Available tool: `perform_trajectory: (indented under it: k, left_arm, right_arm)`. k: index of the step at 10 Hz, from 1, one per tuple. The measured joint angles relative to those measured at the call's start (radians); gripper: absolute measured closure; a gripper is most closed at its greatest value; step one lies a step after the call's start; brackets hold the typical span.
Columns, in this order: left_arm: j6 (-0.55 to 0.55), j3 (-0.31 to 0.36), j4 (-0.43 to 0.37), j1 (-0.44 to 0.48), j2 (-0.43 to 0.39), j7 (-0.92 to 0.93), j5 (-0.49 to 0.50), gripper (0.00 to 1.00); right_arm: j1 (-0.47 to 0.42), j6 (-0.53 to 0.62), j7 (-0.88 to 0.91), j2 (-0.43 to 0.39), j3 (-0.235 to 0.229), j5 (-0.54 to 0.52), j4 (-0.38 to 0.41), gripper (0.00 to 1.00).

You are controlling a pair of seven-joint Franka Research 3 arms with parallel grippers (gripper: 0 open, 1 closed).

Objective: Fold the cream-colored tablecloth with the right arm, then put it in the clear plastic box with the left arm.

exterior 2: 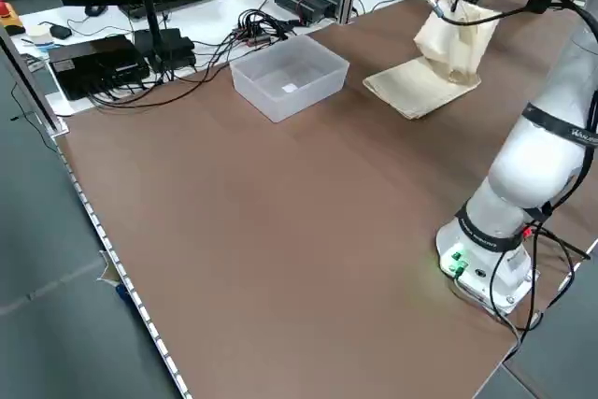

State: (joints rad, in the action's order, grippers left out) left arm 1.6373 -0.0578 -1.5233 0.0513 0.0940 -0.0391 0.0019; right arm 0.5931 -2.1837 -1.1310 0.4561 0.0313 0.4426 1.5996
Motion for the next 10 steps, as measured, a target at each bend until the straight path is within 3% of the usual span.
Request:
perform_trajectory:
  k: [10]
  left_arm:
    - [0.002,0.000,0.000,0.000,0.000,0.000,0.000,0.00]
  right_arm:
    - [0.033,-0.144,-0.015,0.131,-0.004,-0.030,-0.001,0.88]
